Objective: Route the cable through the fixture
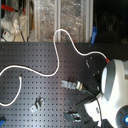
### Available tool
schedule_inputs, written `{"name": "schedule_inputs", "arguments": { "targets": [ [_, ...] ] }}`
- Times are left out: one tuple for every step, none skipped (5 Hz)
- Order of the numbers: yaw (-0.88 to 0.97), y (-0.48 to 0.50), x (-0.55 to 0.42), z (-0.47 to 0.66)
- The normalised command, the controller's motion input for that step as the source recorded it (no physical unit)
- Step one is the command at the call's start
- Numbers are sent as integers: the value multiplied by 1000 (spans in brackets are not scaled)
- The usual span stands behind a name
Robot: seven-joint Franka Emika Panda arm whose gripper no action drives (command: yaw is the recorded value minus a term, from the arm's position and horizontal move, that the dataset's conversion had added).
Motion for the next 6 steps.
{"name": "schedule_inputs", "arguments": {
  "targets": [
    [-71, -27, 9, 56],
    [-131, 0, 1, 90],
    [-89, -34, 31, 120],
    [-169, -182, 347, 140],
    [-237, -140, 320, 131],
    [-186, -29, 215, 209]
  ]
}}
